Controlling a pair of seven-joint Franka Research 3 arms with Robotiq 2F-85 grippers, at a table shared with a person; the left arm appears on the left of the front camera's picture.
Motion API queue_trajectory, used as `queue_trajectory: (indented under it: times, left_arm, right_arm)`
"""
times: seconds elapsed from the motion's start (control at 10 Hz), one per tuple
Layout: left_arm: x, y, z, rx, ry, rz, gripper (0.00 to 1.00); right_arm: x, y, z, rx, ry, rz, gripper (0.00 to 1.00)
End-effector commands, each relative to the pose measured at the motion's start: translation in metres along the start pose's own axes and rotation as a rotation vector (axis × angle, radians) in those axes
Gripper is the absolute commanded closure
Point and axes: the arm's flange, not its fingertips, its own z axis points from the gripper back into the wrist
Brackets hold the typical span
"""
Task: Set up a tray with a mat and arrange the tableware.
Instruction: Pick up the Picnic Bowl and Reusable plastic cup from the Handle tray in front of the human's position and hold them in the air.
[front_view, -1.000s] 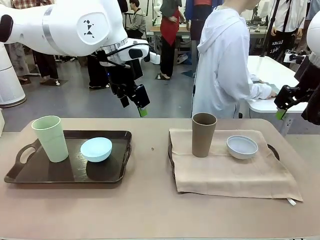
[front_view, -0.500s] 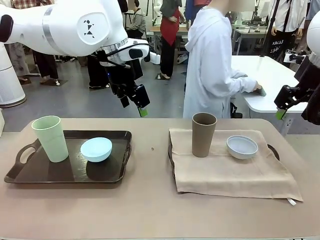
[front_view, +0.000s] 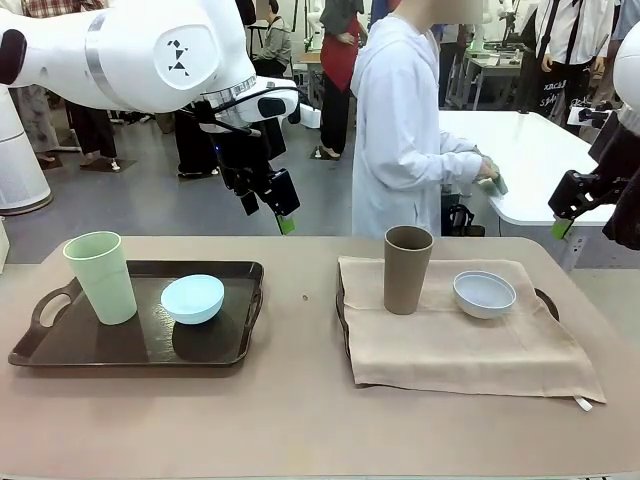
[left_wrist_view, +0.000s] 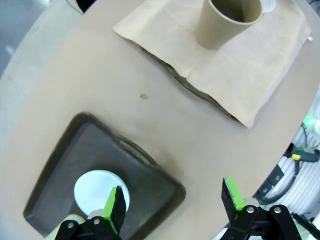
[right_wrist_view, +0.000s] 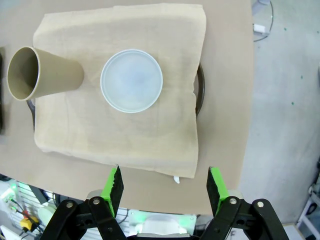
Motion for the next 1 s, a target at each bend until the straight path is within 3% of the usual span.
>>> queue_trajectory:
  times: [0.0,0.2,0.6,0.9]
  left_arm:
    - [-0.022,0.023,0.004,-0.003,0.032,0.053,0.0]
    - [-0.066,0.064,0.017,0.004,0.065,0.186,0.0]
    - [-0.152,0.133,0.064,-0.037,0.035,0.359,0.0]
    - [-0.225,0.17,0.079,-0.098,-0.038,0.501,0.0]
  right_arm:
    - [-0.007,-0.012,0.002,0.006,0.001,-0.024,0.14]
    - [-0.02,-0.027,0.005,0.015,-0.004,-0.031,0.14]
    - [-0.041,-0.061,0.007,0.033,0.018,-0.088,0.14]
    - [-0.056,-0.092,0.009,0.093,0.033,-0.151,0.14]
